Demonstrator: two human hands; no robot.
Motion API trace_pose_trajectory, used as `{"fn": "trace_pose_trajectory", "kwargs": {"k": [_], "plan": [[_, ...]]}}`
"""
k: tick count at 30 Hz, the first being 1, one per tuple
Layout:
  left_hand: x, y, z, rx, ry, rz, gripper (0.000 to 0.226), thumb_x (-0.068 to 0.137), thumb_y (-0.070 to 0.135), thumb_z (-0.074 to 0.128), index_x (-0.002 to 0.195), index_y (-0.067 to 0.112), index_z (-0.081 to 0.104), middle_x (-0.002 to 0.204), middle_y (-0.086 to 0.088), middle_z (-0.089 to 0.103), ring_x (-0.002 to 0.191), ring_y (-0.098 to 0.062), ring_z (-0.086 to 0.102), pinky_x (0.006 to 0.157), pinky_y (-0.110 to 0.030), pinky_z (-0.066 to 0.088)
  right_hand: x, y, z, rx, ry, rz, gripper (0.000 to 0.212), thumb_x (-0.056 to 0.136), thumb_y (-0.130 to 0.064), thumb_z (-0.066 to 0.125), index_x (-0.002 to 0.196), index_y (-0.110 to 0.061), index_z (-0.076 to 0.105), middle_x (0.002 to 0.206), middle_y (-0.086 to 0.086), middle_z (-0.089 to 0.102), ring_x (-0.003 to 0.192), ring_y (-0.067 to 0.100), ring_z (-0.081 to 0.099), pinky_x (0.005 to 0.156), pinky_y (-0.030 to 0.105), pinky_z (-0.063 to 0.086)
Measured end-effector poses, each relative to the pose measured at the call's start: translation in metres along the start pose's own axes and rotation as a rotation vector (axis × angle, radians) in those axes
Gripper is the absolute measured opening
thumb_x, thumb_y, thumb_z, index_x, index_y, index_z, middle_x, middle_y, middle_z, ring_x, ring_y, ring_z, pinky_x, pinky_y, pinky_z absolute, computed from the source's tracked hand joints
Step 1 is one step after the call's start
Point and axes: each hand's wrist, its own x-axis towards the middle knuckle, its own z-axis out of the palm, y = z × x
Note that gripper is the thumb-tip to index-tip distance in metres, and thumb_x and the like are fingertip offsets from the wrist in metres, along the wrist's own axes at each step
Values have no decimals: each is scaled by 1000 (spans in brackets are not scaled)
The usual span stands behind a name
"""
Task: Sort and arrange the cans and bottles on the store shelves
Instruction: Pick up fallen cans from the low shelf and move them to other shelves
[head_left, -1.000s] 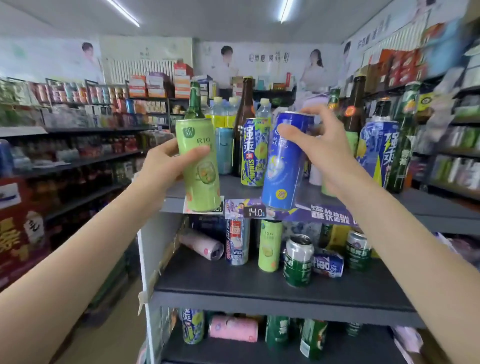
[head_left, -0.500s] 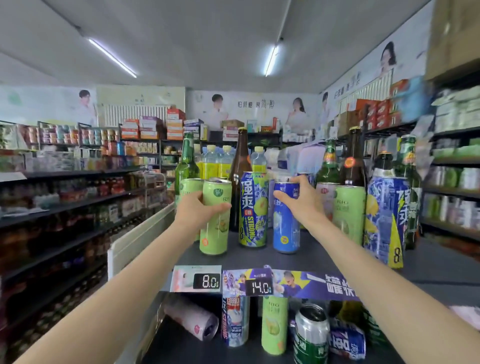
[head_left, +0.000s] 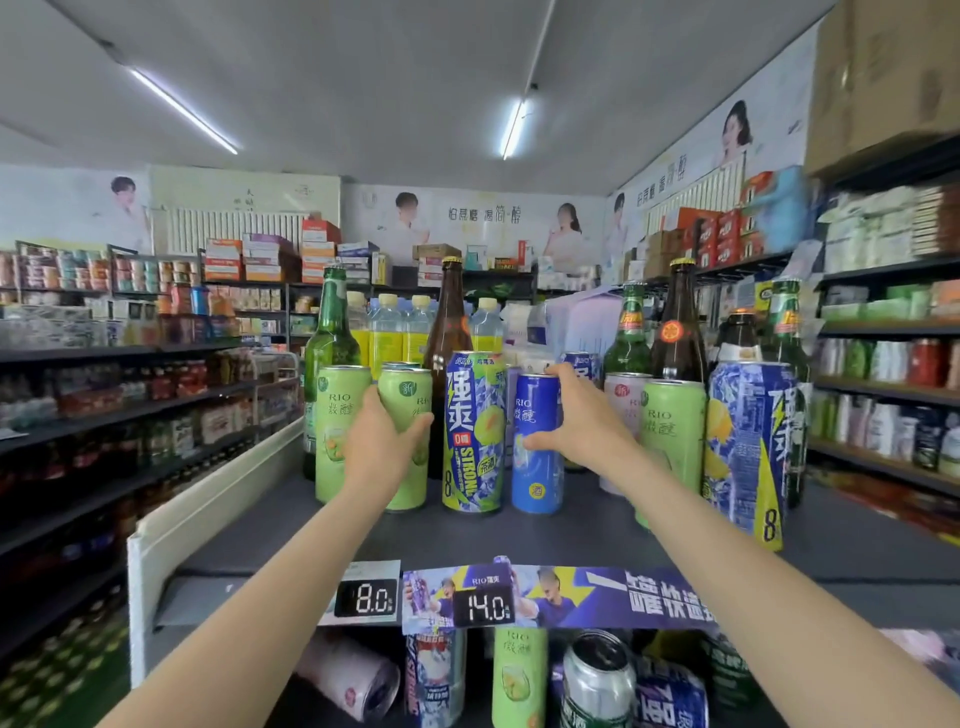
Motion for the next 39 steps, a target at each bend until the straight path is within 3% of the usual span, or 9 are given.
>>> {"fn": "trace_pose_trajectory", "kwargs": {"k": [2, 4, 8, 11, 15, 17, 26, 33, 39], "plan": [[-6, -1, 2, -8, 6, 17, 68, 85, 26, 65, 139, 6, 28, 132, -14, 48, 117, -29, 49, 97, -45, 44, 3, 2, 4, 16, 12, -2, 80, 72, -25, 80, 133, -18, 29, 126, 11, 48, 108, 27, 52, 84, 35, 44], [-17, 1, 1, 35, 75, 101, 76, 87, 18, 63, 146, 7, 16, 144, -14, 33, 129, -27, 37, 104, -36, 32, 3, 6, 7, 76, 39, -11, 82, 72, -21, 80, 135, -18, 28, 125, 10, 51, 104, 23, 53, 80, 32, 43], [-32, 7, 1, 102, 243, 342, 59, 86, 8, 60, 139, 7, 33, 128, -12, 41, 115, -25, 45, 86, -21, 32, -2, 9, 11, 196, 60, -17, 87, 71, -15, 80, 139, -18, 24, 120, 9, 59, 101, 24, 58, 85, 35, 47], [-38, 15, 13, 167, 21, 381, 60, 88, 21, 61, 139, 13, 31, 123, -4, 48, 108, -21, 53, 78, -22, 39, -4, 8, 12, 149, 100, 9, 85, 72, -17, 79, 136, -19, 24, 117, 12, 57, 100, 28, 57, 84, 38, 48], [-28, 14, 34, 290, -265, 233, 96, 86, 27, 65, 148, 12, -7, 136, -12, 44, 117, -25, 51, 90, -31, 42, -15, 10, 0, -33, 76, 75, 83, 78, -26, 74, 138, -22, 16, 114, 12, 52, 96, 33, 57, 75, 38, 48], [-19, 12, 39, 271, -300, 190, 104, 83, 21, 68, 147, 12, -14, 135, -13, 47, 116, -27, 53, 90, -32, 43, -23, 13, -7, -84, 92, 76, 81, 78, -28, 74, 134, -22, 16, 114, 12, 52, 94, 33, 57, 74, 40, 50], [1, 23, 63, 15, -458, 216, 107, 75, 9, 75, 148, 21, -4, 135, -4, 50, 117, -20, 53, 98, -31, 41, -32, 17, -13, -193, 108, 55, 83, 84, -32, 68, 140, -19, 9, 128, 17, 44, 101, 34, 55, 69, 35, 43], [13, 27, 97, -25, -511, 239, 110, 74, 8, 76, 148, 21, -5, 131, -1, 52, 114, -17, 54, 93, -28, 42, -26, 19, -7, -198, 129, 75, 83, 83, -32, 69, 140, -19, 9, 134, 19, 39, 107, 35, 56, 68, 32, 40], [18, 34, 115, -36, -556, 267, 105, 77, 7, 72, 147, 22, -4, 136, -5, 49, 119, -20, 51, 96, -28, 39, -20, 24, -5, -184, 121, 84, 86, 83, -31, 69, 142, -19, 7, 135, 18, 39, 109, 34, 55, 75, 36, 47]]}}
